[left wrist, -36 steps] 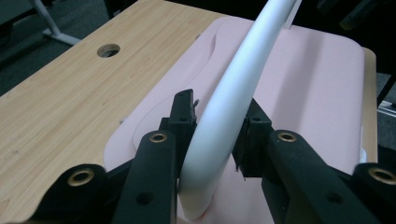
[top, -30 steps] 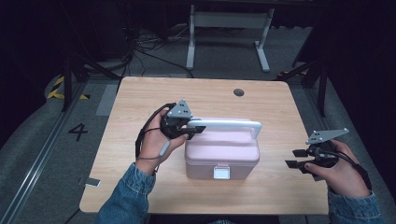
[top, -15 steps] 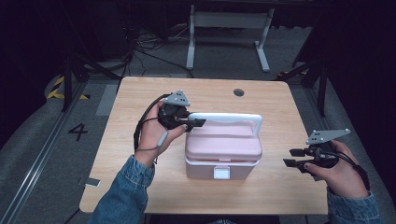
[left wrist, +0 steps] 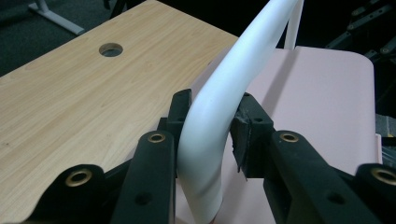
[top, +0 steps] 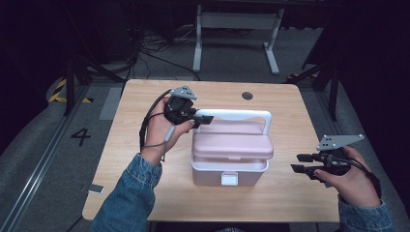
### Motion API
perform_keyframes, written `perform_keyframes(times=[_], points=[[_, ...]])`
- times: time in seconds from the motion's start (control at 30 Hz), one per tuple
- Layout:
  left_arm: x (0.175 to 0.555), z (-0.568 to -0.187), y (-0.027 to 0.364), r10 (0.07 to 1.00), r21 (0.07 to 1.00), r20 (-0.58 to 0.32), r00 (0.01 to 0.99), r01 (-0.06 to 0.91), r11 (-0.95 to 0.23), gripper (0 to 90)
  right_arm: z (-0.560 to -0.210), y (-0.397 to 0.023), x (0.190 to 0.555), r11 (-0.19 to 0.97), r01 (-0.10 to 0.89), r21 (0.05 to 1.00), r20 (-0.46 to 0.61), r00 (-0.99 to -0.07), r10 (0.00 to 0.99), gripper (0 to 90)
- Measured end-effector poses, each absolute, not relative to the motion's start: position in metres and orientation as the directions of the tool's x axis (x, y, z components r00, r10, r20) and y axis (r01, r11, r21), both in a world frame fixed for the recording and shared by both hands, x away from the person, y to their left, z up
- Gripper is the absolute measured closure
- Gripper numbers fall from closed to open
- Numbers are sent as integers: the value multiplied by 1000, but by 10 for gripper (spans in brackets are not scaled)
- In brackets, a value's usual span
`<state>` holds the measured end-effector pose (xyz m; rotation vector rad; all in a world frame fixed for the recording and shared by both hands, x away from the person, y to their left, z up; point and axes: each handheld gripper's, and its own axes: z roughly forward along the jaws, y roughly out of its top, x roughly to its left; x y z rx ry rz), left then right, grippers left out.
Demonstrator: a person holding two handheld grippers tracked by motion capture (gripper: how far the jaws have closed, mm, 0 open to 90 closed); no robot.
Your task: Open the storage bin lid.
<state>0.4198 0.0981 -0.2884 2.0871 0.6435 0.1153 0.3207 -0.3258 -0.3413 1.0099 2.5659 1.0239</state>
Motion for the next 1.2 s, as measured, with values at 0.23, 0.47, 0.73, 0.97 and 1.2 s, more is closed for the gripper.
perform_keyframes(times=[0.23,0.47,0.73,0.97,1.2], points=[[427,-287,99,494,802,-189,849,423,-421,713,-337,-314,320,500,470,727,68,-774,629,625],[434,-285,99,509,799,-194,839,436,-414,714,-340,-304,328,452,417,788,82,-799,595,752],[444,-282,99,516,795,-215,829,456,-401,714,-339,-295,332,408,378,831,87,-813,576,840],[450,-280,97,533,793,-212,819,463,-396,714,-338,-283,335,391,339,856,75,-829,555,880],[458,-280,97,544,789,-216,811,474,-392,715,-335,-278,338,361,320,876,76,-830,553,899]])
